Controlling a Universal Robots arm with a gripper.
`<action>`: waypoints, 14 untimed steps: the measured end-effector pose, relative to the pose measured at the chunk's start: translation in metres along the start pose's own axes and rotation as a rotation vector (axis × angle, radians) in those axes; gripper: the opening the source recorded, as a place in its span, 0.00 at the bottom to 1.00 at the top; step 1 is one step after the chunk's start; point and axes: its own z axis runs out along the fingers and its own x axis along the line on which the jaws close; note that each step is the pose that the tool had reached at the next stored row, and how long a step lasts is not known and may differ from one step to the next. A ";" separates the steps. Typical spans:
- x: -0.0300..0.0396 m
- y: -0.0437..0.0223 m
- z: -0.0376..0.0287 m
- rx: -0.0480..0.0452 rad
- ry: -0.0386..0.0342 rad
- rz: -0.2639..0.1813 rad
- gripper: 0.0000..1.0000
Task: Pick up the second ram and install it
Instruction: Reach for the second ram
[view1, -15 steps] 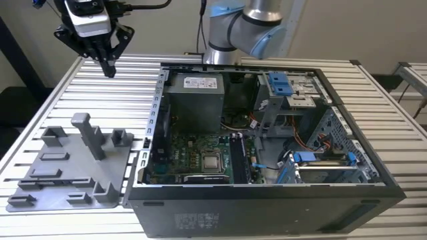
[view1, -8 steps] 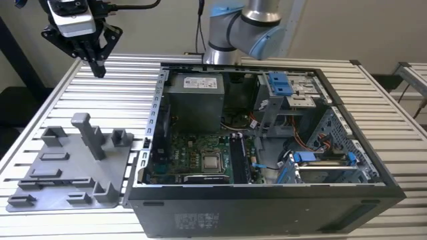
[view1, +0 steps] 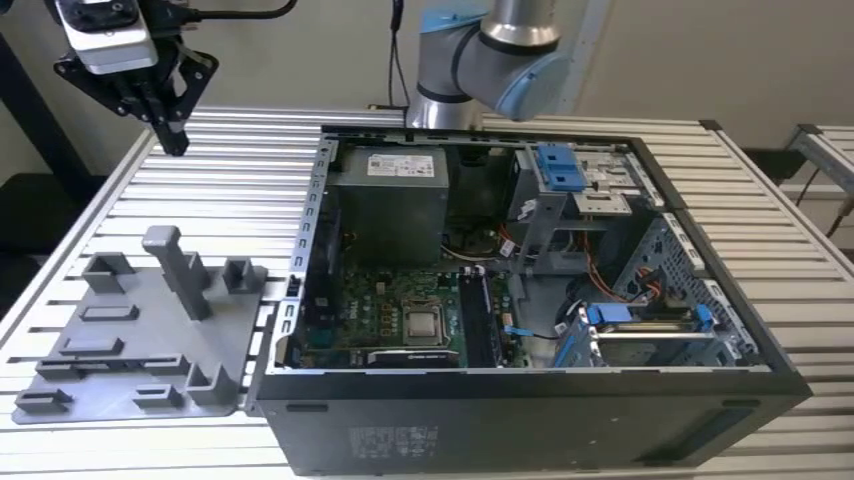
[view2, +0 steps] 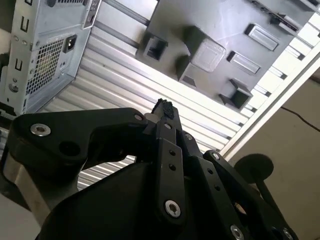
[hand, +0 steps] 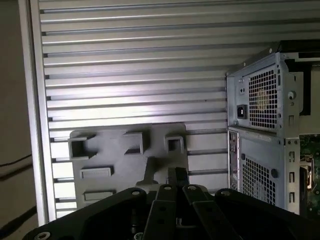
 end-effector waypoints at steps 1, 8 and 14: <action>0.0028 -0.0002 0.0000 0.0000 0.0000 0.000 0.11; 0.0223 -0.0016 0.0001 0.0001 0.0001 0.000 0.11; 0.0330 -0.0024 0.0002 0.0000 0.0000 0.000 0.11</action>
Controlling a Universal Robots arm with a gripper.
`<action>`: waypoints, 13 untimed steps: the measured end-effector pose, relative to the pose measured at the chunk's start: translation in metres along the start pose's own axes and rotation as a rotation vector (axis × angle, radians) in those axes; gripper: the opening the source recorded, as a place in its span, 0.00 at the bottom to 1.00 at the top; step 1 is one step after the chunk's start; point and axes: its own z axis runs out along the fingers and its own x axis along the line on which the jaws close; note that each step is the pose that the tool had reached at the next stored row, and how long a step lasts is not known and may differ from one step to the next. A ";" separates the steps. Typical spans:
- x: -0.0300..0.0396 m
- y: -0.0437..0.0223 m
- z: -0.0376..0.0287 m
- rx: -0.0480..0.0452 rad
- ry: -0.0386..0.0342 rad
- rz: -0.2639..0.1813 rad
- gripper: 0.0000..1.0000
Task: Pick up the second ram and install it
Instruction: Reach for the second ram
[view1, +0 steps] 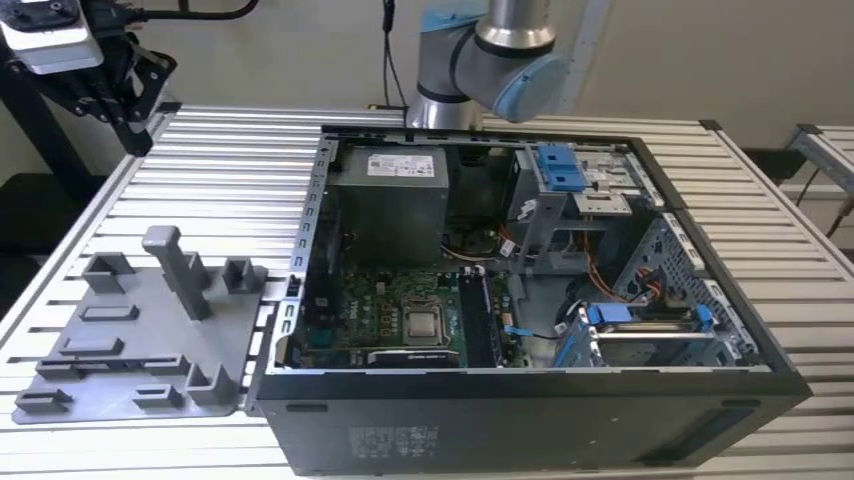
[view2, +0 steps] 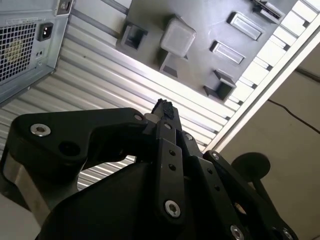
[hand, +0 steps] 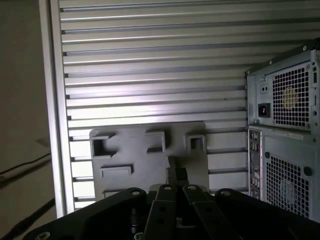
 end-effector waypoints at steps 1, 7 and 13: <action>0.0000 0.0000 0.0000 -0.0001 -0.0001 0.000 0.11; 0.0007 -0.0001 0.0000 0.0000 0.0011 0.000 0.11; 0.0021 -0.0001 0.0000 0.0001 0.0021 0.000 0.11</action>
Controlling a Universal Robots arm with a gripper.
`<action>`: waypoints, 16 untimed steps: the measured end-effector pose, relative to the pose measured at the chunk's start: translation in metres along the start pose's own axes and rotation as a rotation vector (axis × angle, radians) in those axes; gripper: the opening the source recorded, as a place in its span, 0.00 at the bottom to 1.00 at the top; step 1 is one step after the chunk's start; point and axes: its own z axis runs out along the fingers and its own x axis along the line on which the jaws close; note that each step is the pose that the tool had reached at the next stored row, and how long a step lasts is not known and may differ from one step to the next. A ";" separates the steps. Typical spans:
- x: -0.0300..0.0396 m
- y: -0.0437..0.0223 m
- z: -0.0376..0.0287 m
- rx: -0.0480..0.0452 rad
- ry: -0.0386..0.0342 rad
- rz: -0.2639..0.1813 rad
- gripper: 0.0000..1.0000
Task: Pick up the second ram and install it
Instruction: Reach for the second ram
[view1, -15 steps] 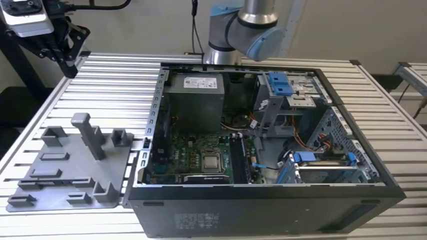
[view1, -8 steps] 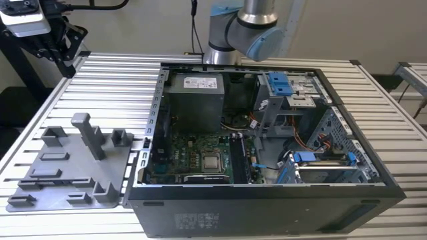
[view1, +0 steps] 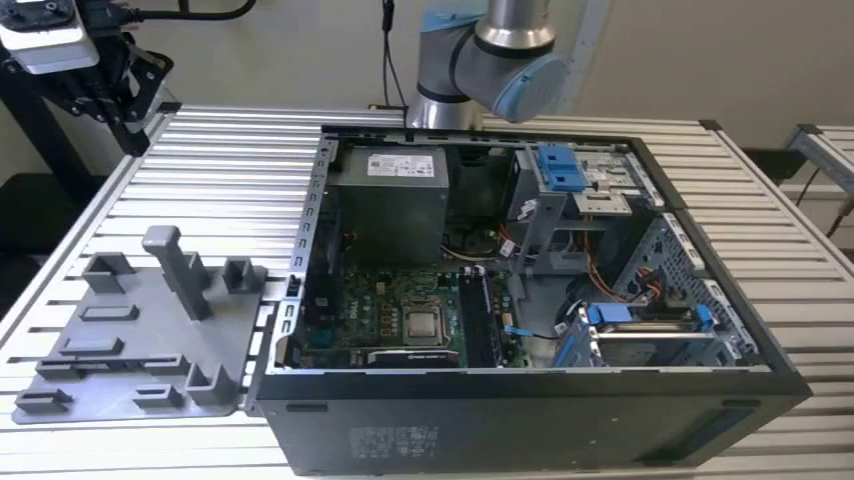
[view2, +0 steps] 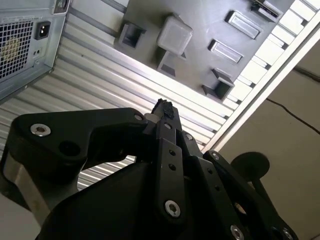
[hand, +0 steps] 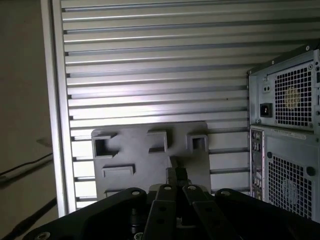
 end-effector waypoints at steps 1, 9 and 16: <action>0.0001 0.0000 0.0000 0.0001 0.0000 0.000 0.11; 0.0033 0.0000 -0.0001 -0.0001 -0.0034 0.000 0.11; 0.0160 0.0003 -0.0001 -0.0002 -0.0035 -0.001 0.11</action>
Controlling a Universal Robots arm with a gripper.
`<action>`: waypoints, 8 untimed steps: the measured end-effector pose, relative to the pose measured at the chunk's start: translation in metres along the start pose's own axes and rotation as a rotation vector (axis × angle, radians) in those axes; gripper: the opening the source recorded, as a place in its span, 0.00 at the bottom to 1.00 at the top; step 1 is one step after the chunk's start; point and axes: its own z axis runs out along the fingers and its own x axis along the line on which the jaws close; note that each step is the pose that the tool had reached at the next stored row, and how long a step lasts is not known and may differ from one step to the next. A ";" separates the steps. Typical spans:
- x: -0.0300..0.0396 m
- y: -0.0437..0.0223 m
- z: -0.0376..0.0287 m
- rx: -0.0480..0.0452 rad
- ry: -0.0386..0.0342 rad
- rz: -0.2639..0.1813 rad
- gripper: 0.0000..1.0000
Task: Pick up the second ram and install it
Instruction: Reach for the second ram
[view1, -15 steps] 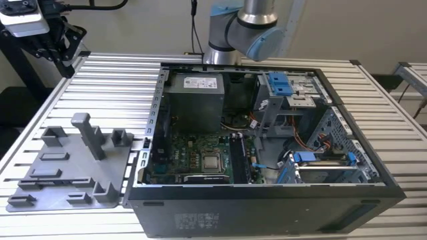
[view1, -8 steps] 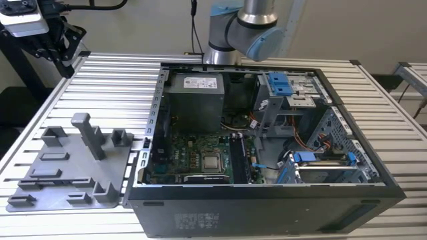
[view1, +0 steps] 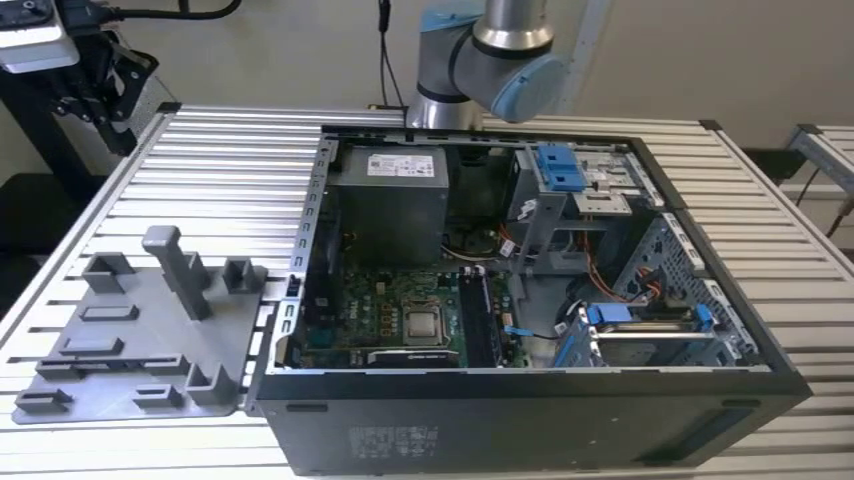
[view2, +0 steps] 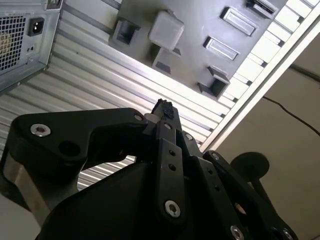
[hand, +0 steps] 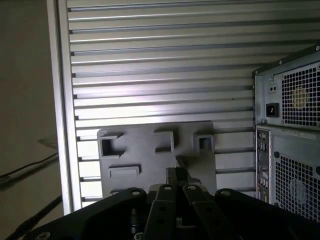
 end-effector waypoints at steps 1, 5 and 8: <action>0.0032 0.0005 0.0002 0.0006 0.0000 -0.001 0.11; 0.0147 0.0001 0.0022 0.0014 0.0001 -0.004 0.11; 0.0223 -0.0005 0.0041 0.0015 0.0003 -0.010 0.11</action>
